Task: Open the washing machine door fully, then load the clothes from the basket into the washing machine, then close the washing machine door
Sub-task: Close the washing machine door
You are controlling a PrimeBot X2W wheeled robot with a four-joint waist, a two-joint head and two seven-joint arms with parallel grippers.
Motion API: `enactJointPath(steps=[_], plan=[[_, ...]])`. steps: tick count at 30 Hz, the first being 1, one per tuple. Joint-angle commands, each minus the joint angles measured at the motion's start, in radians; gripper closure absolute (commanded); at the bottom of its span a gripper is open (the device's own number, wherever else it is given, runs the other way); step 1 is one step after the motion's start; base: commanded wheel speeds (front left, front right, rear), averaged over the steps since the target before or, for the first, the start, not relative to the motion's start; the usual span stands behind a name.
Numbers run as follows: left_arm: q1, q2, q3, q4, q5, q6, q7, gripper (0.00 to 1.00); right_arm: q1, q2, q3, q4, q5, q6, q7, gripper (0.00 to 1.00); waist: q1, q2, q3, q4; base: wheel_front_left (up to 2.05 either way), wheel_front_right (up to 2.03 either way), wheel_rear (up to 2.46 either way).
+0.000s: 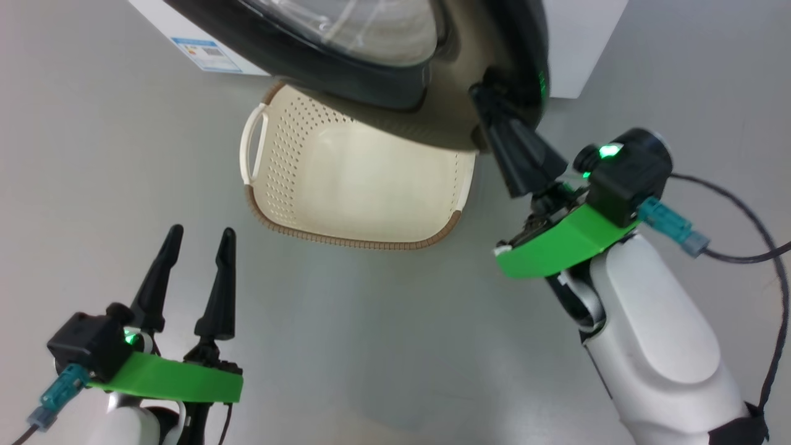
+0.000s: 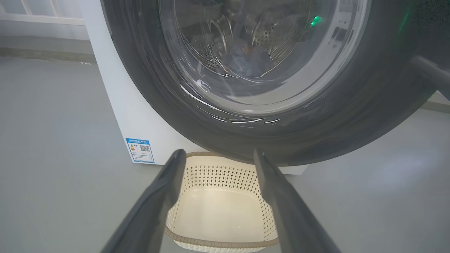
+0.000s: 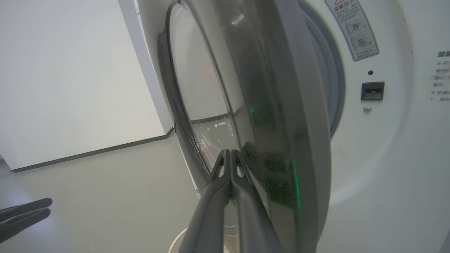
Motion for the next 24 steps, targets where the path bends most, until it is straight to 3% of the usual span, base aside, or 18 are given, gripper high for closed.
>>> enactJointPath(steps=[1,24], plan=[[-0.027,0.039,0.025,-0.027,-0.014,-0.002,-0.006,0.0,-0.029,0.024,-0.015,-0.022,-0.009,0.001,-0.005,1.0,0.0,0.0,0.027,0.002,0.0,0.0,0.0],[-0.11,0.041,-0.049,-0.023,-0.08,-0.002,-0.006,0.0,-0.345,0.024,-0.183,0.036,0.02,0.001,-0.005,1.0,0.0,0.0,0.201,0.042,0.0,0.0,0.0]])
